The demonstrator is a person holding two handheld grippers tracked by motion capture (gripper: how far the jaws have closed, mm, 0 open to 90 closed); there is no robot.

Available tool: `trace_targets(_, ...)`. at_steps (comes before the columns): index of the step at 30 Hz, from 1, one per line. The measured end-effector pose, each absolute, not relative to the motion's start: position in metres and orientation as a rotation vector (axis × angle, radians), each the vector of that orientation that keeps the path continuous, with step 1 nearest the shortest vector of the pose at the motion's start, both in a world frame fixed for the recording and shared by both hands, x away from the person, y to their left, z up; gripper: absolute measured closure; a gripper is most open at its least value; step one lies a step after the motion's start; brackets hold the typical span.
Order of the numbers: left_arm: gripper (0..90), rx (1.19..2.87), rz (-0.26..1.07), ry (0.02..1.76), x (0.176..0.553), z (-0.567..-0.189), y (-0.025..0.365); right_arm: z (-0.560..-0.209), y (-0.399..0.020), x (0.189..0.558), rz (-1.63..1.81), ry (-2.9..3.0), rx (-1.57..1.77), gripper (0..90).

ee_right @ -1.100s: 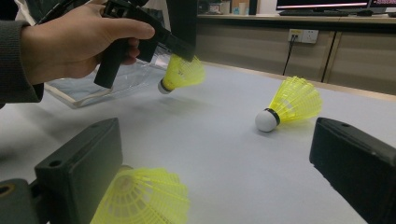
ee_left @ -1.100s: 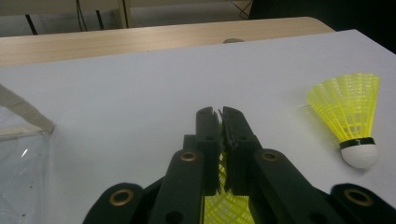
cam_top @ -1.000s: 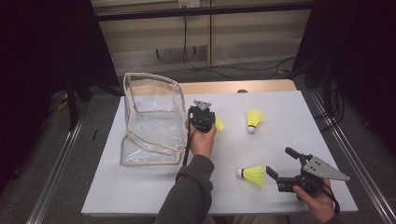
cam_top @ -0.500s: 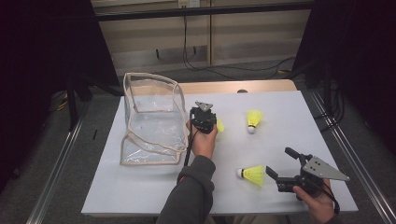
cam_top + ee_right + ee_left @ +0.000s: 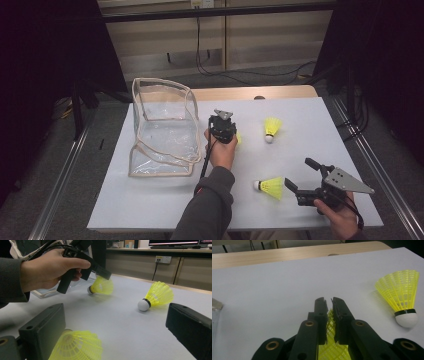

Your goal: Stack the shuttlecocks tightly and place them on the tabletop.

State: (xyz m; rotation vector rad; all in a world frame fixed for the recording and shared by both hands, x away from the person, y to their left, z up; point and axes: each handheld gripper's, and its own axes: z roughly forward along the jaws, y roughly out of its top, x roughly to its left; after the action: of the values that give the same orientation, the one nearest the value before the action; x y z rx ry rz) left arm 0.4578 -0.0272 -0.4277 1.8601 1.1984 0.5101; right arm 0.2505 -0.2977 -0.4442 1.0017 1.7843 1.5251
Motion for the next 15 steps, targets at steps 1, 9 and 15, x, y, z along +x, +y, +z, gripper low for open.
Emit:
trace_targets(1,82.0,1.856,0.511,1.198,0.4583,-0.4280,-0.0273,-0.4441,-0.2976,0.2505,1.527,1.784,0.999,2.0)
trace_targets(9,79.5,1.855,0.490,1.186,0.4600,-0.4298,-0.0286,-0.4444,-0.2970,0.2509,1.527,1.787,1.000,2.0)
trace_targets(15,77.2,1.866,0.486,1.179,0.4603,-0.4313,-0.0316,-0.4445,-0.2969,0.2510,1.523,1.791,0.998,2.0)
